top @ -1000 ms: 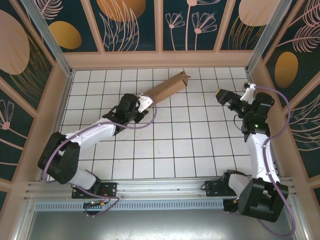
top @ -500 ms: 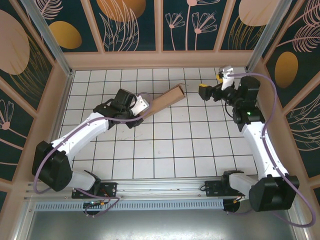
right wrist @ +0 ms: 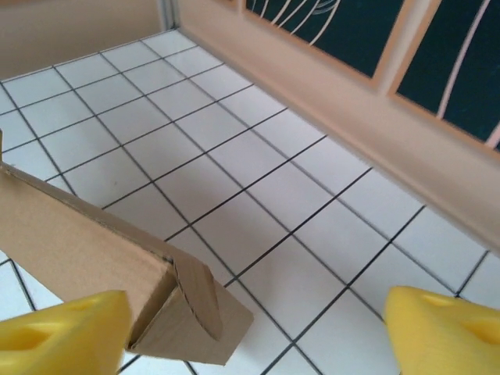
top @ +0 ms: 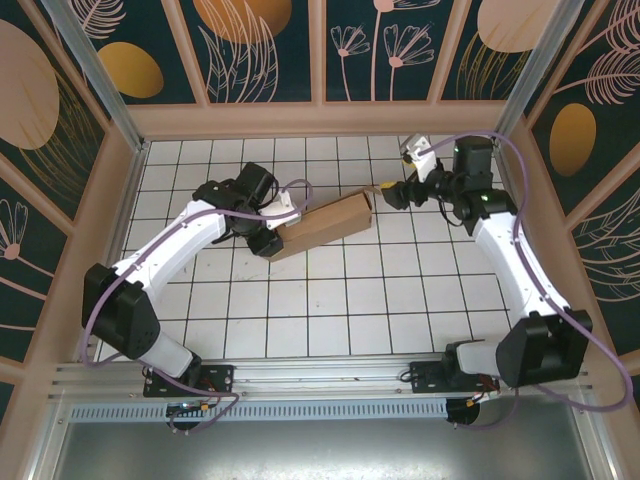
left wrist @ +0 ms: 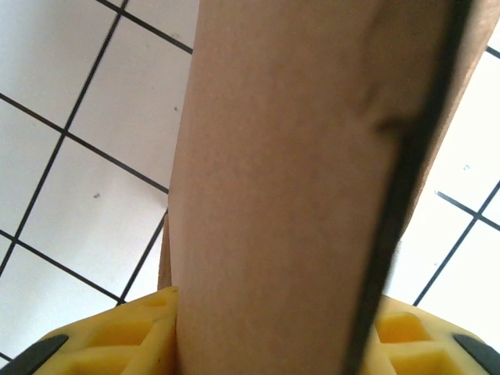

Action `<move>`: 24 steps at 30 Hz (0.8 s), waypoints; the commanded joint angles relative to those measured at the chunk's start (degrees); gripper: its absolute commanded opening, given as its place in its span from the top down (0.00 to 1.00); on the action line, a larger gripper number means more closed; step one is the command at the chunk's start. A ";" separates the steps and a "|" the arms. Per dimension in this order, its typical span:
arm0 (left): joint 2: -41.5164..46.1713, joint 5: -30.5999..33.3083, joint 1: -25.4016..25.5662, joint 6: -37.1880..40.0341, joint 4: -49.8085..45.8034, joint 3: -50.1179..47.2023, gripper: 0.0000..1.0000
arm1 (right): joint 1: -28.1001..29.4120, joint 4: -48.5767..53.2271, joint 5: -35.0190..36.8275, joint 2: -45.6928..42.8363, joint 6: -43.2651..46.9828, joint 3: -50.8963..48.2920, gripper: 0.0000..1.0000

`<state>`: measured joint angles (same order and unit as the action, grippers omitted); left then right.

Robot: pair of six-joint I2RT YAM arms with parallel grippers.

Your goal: Fold the paper box

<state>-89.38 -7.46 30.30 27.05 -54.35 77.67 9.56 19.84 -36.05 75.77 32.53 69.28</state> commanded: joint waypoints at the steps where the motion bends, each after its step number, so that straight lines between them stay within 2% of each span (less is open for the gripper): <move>1: -1.75 -0.58 -0.20 2.52 -6.61 2.84 0.67 | 1.81 8.63 -0.05 3.42 6.57 3.82 0.27; 9: -3.83 -3.23 -0.18 3.17 -7.95 4.67 0.67 | 3.85 16.83 0.14 9.86 11.74 9.30 0.59; 12: -4.61 -4.12 -0.18 3.02 -7.93 5.11 0.65 | 3.94 17.95 0.81 11.22 12.19 10.60 0.63; 15: -5.77 -4.40 -0.19 2.83 -8.23 5.87 0.65 | 3.89 18.05 0.29 11.63 12.59 11.01 0.76; 24: -7.03 -4.40 -0.17 2.68 -8.05 6.62 0.67 | 3.90 17.97 0.53 12.06 13.87 10.30 0.73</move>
<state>-94.41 -9.06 30.30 29.19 -60.49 83.81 13.13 36.53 -35.62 87.20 44.99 78.17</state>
